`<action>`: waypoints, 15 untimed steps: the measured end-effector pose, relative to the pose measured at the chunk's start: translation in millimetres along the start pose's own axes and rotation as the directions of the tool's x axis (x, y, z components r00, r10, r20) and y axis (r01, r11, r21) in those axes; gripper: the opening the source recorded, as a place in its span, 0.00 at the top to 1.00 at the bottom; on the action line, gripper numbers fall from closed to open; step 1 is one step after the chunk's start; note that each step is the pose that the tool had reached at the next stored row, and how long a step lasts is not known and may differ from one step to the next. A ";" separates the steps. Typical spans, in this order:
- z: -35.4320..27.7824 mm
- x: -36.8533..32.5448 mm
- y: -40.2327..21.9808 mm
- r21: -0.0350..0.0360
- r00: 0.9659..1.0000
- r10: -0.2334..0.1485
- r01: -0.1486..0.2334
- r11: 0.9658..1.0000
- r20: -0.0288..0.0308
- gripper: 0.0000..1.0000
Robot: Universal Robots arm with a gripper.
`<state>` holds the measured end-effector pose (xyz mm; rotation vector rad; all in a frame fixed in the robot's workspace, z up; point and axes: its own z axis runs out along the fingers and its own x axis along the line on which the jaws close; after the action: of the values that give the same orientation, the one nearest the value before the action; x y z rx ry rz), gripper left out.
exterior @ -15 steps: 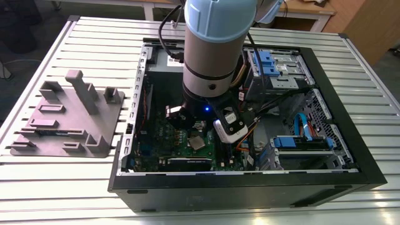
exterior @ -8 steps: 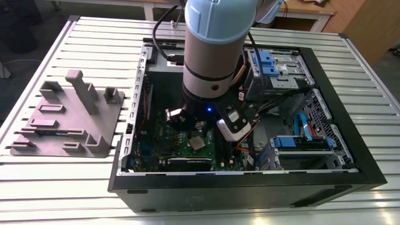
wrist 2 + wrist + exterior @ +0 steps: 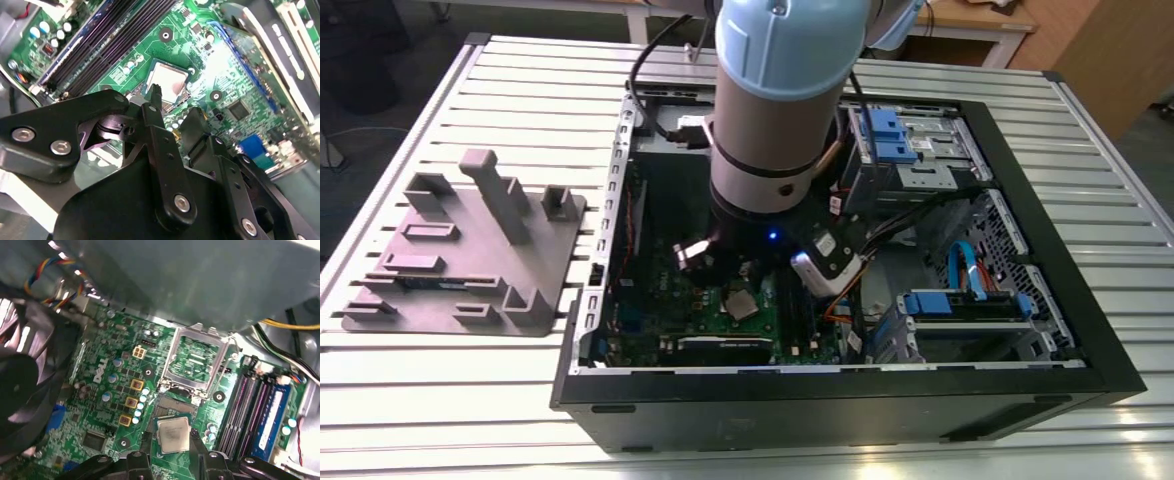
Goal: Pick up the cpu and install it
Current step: 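Place the cpu into insertion slot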
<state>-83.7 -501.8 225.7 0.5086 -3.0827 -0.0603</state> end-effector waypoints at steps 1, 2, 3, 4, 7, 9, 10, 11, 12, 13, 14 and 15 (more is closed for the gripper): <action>0.8 0.0 -0.1 0.000 1.000 -0.016 0.016 1.000 -0.001 0.57; 1.7 -0.4 -0.2 0.000 1.000 -0.031 0.031 1.000 -0.001 0.57; 2.5 -0.8 -0.4 0.001 0.999 -0.040 0.040 0.999 -0.002 0.57; 3.6 -2.1 -0.9 0.000 0.999 -0.048 0.048 0.999 -0.002 0.57; 5.9 -6.4 -2.4 0.000 0.998 -0.058 0.058 0.998 -0.006 0.57; 7.7 -7.1 -2.7 0.001 0.998 -0.061 0.061 0.998 -0.008 0.57; 8.3 -7.1 -2.7 0.001 0.998 -0.061 0.061 0.998 -0.009 0.57; 8.2 -7.1 -2.7 0.001 0.998 -0.061 0.061 0.998 -0.009 0.57; 8.2 -7.2 -2.8 0.001 0.998 -0.061 0.061 0.998 -0.009 0.57; 8.3 -7.2 -2.8 0.001 0.998 -0.061 0.061 0.998 -0.009 0.57; 8.3 -7.2 -2.8 0.001 0.998 -0.061 0.061 0.998 -0.009 0.57; 8.4 -7.2 -2.8 0.001 0.998 -0.061 0.061 0.998 -0.009 0.57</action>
<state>-76.2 -501.8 217.1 0.6020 -3.0584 -0.0562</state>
